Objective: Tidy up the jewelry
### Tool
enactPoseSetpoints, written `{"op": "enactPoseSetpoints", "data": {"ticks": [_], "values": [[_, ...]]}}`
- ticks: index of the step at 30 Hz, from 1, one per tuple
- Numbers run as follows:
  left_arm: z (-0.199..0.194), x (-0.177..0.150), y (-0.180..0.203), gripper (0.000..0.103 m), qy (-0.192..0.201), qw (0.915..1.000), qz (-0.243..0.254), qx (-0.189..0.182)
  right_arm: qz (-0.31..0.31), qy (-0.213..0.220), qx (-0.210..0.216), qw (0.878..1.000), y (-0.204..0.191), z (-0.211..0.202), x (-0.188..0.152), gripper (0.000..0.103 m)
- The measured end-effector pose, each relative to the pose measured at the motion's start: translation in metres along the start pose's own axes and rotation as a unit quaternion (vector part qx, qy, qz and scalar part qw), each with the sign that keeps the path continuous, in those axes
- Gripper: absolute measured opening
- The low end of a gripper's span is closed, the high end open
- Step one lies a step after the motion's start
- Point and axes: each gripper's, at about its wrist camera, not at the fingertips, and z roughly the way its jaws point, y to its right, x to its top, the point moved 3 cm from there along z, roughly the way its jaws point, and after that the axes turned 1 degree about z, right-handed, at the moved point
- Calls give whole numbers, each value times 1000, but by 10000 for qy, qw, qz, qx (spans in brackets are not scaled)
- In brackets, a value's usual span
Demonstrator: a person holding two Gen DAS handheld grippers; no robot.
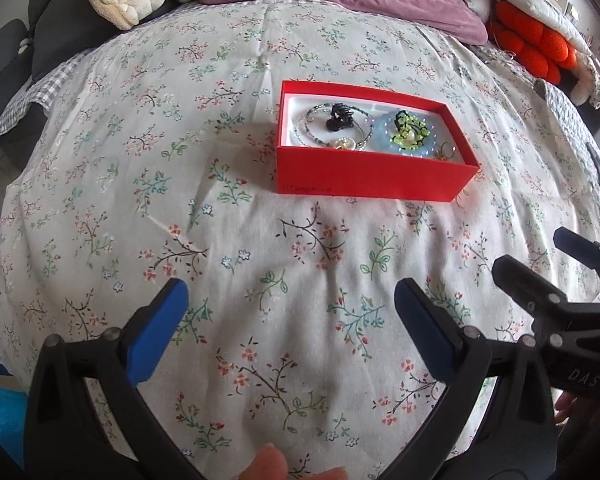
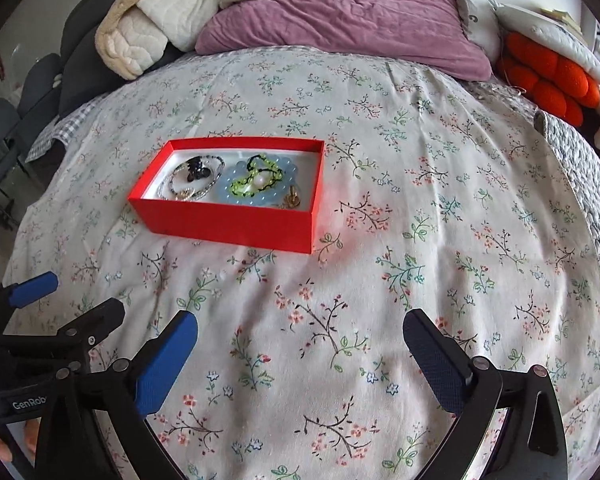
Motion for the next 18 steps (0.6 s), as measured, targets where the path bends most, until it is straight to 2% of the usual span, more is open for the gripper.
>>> {"op": "enactPoseSetpoints", "data": {"ticks": [18], "values": [[7,-3,2,102,-126,9999,13,43,91,-105,-157,9998,6,11,-1,103]]}}
